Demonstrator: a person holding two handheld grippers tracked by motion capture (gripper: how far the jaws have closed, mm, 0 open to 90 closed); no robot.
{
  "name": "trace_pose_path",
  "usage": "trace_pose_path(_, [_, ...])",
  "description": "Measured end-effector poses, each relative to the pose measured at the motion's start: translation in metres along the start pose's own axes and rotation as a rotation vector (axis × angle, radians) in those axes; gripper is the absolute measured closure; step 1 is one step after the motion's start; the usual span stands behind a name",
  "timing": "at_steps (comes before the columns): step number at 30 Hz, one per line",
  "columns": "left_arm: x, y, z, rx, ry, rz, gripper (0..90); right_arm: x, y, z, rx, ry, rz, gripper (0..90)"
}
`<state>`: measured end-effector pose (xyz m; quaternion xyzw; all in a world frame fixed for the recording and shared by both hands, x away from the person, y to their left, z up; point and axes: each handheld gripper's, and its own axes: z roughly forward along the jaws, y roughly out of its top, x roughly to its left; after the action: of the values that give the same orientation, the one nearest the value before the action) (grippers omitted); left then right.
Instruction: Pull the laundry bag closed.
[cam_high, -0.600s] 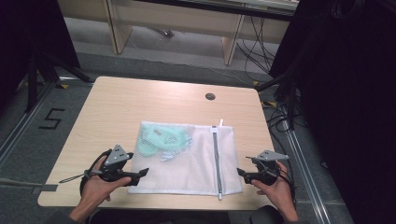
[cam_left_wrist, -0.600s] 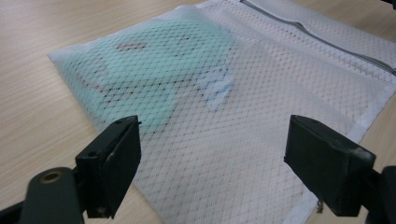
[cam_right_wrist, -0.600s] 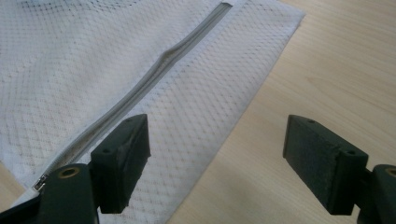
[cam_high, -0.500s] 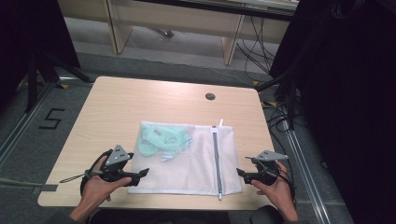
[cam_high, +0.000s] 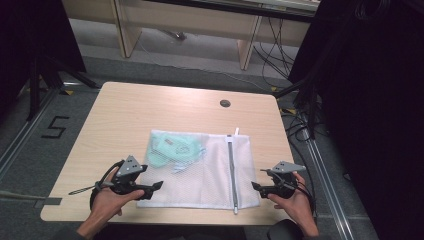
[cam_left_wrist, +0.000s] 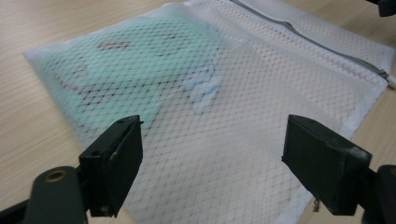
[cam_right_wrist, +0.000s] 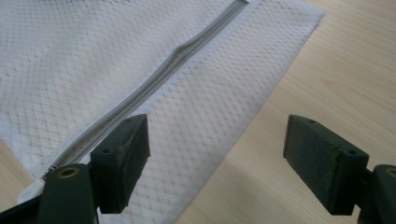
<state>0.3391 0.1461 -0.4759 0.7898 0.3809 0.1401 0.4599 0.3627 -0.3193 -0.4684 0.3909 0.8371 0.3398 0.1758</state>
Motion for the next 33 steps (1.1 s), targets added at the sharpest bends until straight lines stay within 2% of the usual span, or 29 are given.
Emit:
trace_pose_path(1, [-0.001, 0.001, 0.002, 0.017, -0.014, 0.031, 20.2, 0.000, 0.000, 0.000, 0.000, 0.001, -0.001, 23.5])
trace_pose_path(2, [-0.003, 0.002, 0.003, 0.024, -0.017, 0.039, 20.2, 0.000, 0.000, 0.000, 0.000, 0.003, -0.001, 23.6])
trace_pose_path(3, [-0.005, 0.002, 0.006, 0.006, -0.028, 0.026, 20.2, 0.000, 0.000, 0.000, -0.002, 0.003, -0.003, 23.6])
trace_pose_path(5, [-0.008, 0.002, 0.008, 0.015, -0.030, 0.052, 20.2, 0.000, -0.001, 0.000, -0.001, 0.003, -0.004, 23.6])
trace_pose_path(6, [-0.008, 0.002, 0.008, 0.015, -0.030, 0.052, 20.3, 0.000, -0.001, 0.000, -0.001, 0.003, -0.004, 23.6])
trace_pose_path(7, [-0.010, 0.002, 0.010, 0.026, -0.047, 0.065, 20.4, 0.001, -0.001, 0.000, 0.004, 0.006, 0.000, 23.6])
trace_pose_path(9, [-0.012, 0.003, 0.011, 0.028, -0.042, 0.075, 20.6, 0.001, -0.001, 0.000, 0.008, 0.007, 0.005, 23.6])
trace_pose_path(11, [-0.018, 0.004, 0.015, 0.020, -0.058, 0.085, 20.6, 0.002, 0.000, 0.000, -0.005, 0.007, -0.006, 23.9])
trace_pose_path(12, [-0.021, 0.004, 0.017, 0.011, -0.076, 0.076, 20.7, 0.002, 0.000, 0.000, -0.001, 0.007, -0.008, 23.9])
trace_pose_path(13, [-0.023, 0.004, 0.019, 0.011, -0.073, 0.095, 20.6, 0.003, 0.000, 0.000, 0.004, 0.010, -0.010, 23.9])
trace_pose_path(14, [-0.023, 0.004, 0.019, 0.011, -0.073, 0.095, 20.6, 0.003, 0.000, 0.000, -0.002, 0.009, -0.007, 23.9])
trace_pose_path(15, [-0.026, 0.004, 0.023, 0.016, -0.090, 0.102, 20.6, 0.005, 0.001, -0.001, 0.023, 0.014, 0.008, 23.9])
trace_pose_path(17, [-0.029, 0.005, 0.024, 0.023, -0.099, 0.109, 20.6, 0.004, 0.001, -0.001, 0.018, 0.016, -0.004, 23.9])
trace_pose_path(19, [-0.033, 0.006, 0.027, 0.017, -0.105, 0.118, 21.0, 0.006, 0.001, 0.000, 0.010, 0.017, 0.011, 23.9])
trace_pose_path(20, [-0.038, 0.007, 0.030, -0.005, -0.112, 0.138, 22.1, 0.006, 0.002, -0.002, 0.027, 0.022, 0.017, 23.9])
trace_pose_path(21, [-0.038, 0.007, 0.030, -0.005, -0.112, 0.138, 22.4, 0.006, 0.002, -0.002, 0.027, 0.022, 0.017, 23.9])
trace_pose_path(22, [-0.042, 0.008, 0.033, 0.005, -0.129, 0.150, 22.4, 0.003, 0.002, 0.000, 0.008, 0.013, -0.020, 24.0])
trace_pose_path(26, [-0.051, 0.006, 0.041, 0.020, -0.149, 0.169, 23.6, 0.005, 0.002, 0.001, -0.001, 0.011, -0.021, 24.0])
trace_pose_path(28, [-0.058, 0.005, 0.047, 0.035, -0.182, 0.204, 23.6, 0.005, 0.003, 0.000, 0.009, 0.023, -0.022, 24.9])
trace_pose_path(30, [-0.063, 0.005, 0.050, 0.044, -0.184, 0.223, 23.6, 0.006, 0.002, 0.001, 0.001, 0.019, -0.032, 25.5])
trace_pose_path(31, [-0.067, 0.004, 0.053, 0.044, -0.201, 0.223, 23.5, 0.006, 0.003, 0.001, 0.010, 0.019, -0.035, 25.4])
trace_pose_path(33, [-0.072, 0.004, 0.058, 0.051, -0.224, 0.229, 23.3, 0.008, 0.003, 0.000, 0.024, 0.026, -0.008, 25.7])
